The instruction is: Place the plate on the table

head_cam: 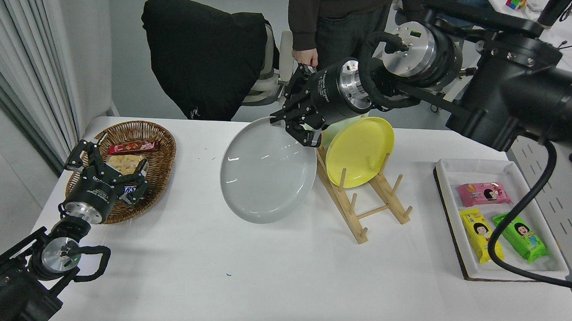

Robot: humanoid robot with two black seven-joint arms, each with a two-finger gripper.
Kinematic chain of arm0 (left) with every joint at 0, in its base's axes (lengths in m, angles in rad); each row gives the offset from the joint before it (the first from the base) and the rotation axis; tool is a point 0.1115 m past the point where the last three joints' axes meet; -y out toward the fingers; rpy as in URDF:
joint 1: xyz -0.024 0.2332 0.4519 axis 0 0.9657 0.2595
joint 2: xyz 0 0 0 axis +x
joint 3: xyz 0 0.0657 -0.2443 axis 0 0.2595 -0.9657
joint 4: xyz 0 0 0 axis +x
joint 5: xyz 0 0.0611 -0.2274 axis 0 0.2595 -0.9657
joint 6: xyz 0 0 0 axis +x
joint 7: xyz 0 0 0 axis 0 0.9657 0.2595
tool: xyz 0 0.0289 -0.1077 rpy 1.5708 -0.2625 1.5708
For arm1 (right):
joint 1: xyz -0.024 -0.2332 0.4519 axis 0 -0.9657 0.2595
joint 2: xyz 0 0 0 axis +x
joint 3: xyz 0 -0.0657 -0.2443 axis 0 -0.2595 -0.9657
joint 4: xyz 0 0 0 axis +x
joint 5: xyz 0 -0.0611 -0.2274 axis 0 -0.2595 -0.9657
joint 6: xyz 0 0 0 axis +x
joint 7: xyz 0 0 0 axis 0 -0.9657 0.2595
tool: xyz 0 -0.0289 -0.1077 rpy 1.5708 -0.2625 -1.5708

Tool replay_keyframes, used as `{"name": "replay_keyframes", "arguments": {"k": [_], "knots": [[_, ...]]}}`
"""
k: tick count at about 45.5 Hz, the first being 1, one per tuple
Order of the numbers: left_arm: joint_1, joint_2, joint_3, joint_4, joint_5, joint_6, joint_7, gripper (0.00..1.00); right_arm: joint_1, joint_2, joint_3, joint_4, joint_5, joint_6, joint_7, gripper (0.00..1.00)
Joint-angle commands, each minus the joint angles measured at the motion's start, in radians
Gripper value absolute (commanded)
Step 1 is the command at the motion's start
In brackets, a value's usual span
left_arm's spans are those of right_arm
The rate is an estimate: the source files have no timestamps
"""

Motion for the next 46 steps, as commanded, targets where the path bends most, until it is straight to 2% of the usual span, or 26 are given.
{"name": "replay_keyframes", "arguments": {"k": [1, 17, 24, 35, 46], "knots": [[0.0, 0.0, 0.0, 0.0, 0.0, 0.0, 0.0, 0.98, -0.062, 0.058, 0.037, -0.003, 0.003, -0.047, 0.091, 0.0], [0.0, 0.0, 0.0, 0.0, 0.0, 0.001, 0.0, 0.98, -0.172, 0.14, 0.114, -0.094, 0.009, -0.098, 0.108, 0.0], [0.0, 0.0, 0.0, 0.0, 0.0, 0.0, 0.0, 0.98, -0.208, 0.156, 0.123, -0.132, 0.089, -0.108, 0.104, 0.0], [0.0, 0.0, 0.0, 0.0, 0.0, 0.0, 0.0, 0.98, -0.349, 0.201, 0.191, -0.192, 0.083, -0.121, 0.101, 0.0], [0.0, 0.0, 0.0, 0.0, 0.0, 0.001, 0.0, 0.98, -0.352, 0.201, 0.192, -0.235, 0.077, -0.179, 0.106, 0.0]]}}
